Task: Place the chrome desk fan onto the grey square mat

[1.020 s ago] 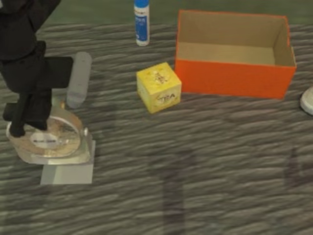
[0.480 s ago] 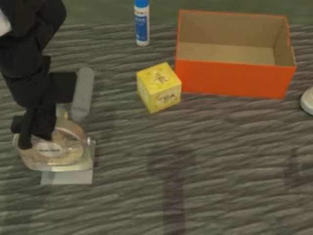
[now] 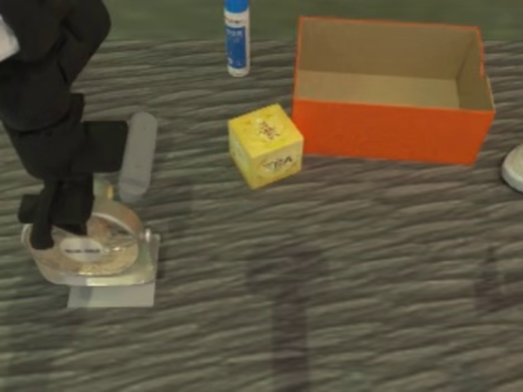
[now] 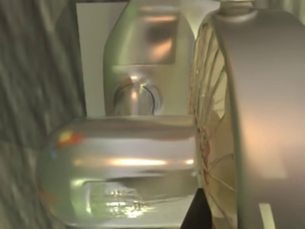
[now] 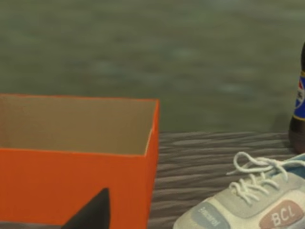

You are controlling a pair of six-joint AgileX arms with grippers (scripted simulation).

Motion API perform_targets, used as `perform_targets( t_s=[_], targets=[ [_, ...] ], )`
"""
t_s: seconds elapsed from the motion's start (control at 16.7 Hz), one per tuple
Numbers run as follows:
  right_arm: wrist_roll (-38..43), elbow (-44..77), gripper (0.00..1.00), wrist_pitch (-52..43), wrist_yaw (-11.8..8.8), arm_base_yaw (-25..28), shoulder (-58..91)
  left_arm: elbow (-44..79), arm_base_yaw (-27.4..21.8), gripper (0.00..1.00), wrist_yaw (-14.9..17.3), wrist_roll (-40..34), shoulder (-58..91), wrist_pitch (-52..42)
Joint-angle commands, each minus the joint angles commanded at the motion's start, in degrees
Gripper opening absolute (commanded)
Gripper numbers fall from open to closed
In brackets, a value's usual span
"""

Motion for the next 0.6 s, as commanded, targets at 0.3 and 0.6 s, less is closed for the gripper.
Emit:
perform_targets(
  t_s=[0.3,0.6],
  targets=[
    [0.0,0.0,1.00,0.0,0.0,0.0,0.0,0.0,0.0,0.75,0.0,0.0,0.0,0.0],
    [0.0,0.0,1.00,0.0,0.0,0.0,0.0,0.0,0.0,1.00,0.0,0.0,0.0,0.0]
  ],
)
